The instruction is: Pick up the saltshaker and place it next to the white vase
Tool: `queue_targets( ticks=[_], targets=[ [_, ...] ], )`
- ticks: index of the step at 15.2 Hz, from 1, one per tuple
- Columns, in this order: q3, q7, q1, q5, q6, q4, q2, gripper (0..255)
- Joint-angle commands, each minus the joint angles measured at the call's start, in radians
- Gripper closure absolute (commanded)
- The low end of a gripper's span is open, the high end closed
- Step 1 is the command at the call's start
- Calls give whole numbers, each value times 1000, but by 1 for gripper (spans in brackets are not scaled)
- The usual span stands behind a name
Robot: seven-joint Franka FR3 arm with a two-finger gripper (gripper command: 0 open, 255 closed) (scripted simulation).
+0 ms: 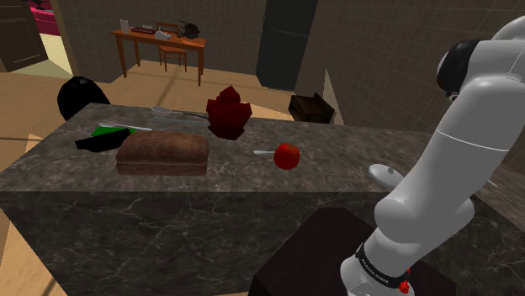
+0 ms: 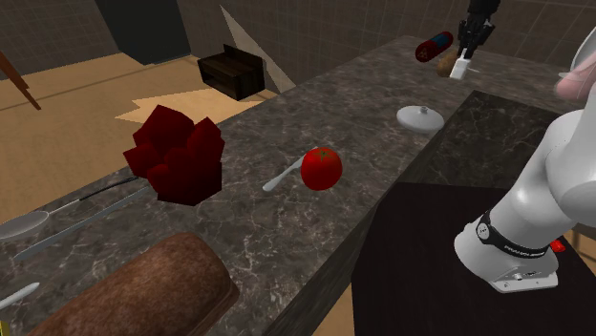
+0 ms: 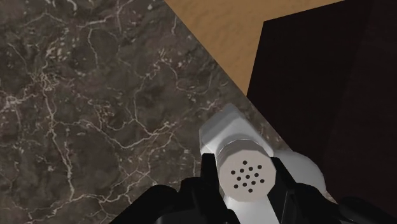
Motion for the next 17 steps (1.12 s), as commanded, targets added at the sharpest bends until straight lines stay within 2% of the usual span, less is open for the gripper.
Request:
queue_targets(
  ticks=[1,17],
  targets=[
    [4,-9,-7,14,25,-18,15,255],
    [56,-84,-66,125,213,-159,125,255]
  ],
)
